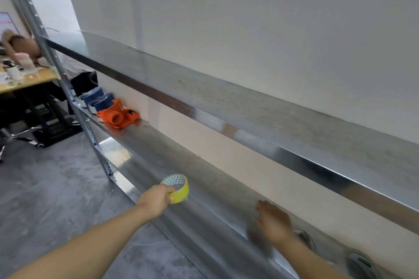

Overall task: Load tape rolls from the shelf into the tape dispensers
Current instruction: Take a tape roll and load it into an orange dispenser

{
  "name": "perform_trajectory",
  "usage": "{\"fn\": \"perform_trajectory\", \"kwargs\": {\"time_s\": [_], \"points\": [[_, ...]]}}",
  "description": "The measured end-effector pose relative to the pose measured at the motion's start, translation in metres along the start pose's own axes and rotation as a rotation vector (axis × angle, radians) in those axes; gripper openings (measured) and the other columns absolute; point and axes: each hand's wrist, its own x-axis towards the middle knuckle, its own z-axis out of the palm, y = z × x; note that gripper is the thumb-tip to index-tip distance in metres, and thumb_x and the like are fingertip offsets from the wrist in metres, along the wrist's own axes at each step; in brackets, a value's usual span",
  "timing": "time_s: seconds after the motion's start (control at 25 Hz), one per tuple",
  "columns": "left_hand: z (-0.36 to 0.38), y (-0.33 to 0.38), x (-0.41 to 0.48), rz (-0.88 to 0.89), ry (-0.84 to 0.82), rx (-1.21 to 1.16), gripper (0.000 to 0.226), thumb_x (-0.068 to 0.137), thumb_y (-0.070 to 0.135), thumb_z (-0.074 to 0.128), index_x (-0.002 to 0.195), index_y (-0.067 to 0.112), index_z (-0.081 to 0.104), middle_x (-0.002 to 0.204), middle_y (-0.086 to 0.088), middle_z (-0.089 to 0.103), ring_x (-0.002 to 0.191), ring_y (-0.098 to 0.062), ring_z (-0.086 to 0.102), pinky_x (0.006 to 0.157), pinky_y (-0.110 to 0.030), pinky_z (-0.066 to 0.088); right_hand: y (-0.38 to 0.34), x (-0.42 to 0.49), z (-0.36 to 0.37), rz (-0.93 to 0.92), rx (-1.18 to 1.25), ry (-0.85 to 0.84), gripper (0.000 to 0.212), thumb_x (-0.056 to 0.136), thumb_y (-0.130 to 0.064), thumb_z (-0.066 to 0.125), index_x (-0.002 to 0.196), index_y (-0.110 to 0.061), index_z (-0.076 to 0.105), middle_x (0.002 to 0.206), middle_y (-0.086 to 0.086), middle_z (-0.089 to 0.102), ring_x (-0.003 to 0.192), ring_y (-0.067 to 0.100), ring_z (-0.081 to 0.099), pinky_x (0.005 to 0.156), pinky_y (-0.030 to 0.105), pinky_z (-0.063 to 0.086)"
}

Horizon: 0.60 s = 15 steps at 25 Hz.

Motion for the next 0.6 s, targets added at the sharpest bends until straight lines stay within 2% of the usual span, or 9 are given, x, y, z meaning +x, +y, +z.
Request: {"fn": "perform_trajectory", "kwargs": {"time_s": [0.12, 0.24, 0.4, 0.6], "points": [[-0.028, -0.033, 0.006, -0.015, 0.038, -0.028, 0.010, 0.083, 0.022, 0.056, 0.087, 0.014, 0.060, 0.085, -0.004, 0.063, 0.093, -0.030, 0.064, 0.076, -0.033, 0.049, -0.072, 0.044, -0.019, -0.069, 0.087, 0.045, 0.030, 0.086, -0.035, 0.052, 0.114, -0.024, 0.053, 0.113, -0.003, 0.063, 0.101, 0.022, 0.063, 0.078, 0.032, 0.048], [-0.061, -0.078, 0.012, -0.036, 0.079, -0.052, 0.006, 0.082, 0.024, 0.055, 0.084, 0.022, 0.059, 0.095, -0.008, 0.068, 0.097, -0.032, 0.064, 0.077, -0.033, 0.049, -0.146, 0.084, -0.032, -0.127, 0.127, 0.058, 0.032, 0.087, -0.035, 0.055, 0.116, -0.024, 0.053, 0.115, -0.004, 0.064, 0.102, 0.020, 0.063, 0.081, 0.030, 0.050], [-0.113, -0.145, 0.017, -0.100, 0.145, -0.058, 0.026, 0.087, 0.025, 0.054, 0.110, 0.025, 0.064, 0.118, -0.009, 0.068, 0.111, -0.031, 0.062, 0.087, -0.035, 0.049, -0.240, 0.135, -0.041, -0.213, 0.154, 0.099, 0.035, 0.087, -0.035, 0.056, 0.120, -0.024, 0.053, 0.117, -0.003, 0.063, 0.102, 0.019, 0.063, 0.083, 0.030, 0.051], [-0.171, -0.218, 0.024, -0.137, 0.217, -0.045, 0.037, 0.089, 0.021, 0.052, 0.124, 0.028, 0.062, 0.131, -0.005, 0.062, 0.121, -0.029, 0.057, 0.096, -0.036, 0.049, -0.342, 0.187, -0.051, -0.246, 0.200, 0.118, 0.036, 0.086, -0.037, 0.056, 0.121, -0.025, 0.054, 0.113, -0.006, 0.064, 0.100, 0.017, 0.063, 0.080, 0.030, 0.051]]}}
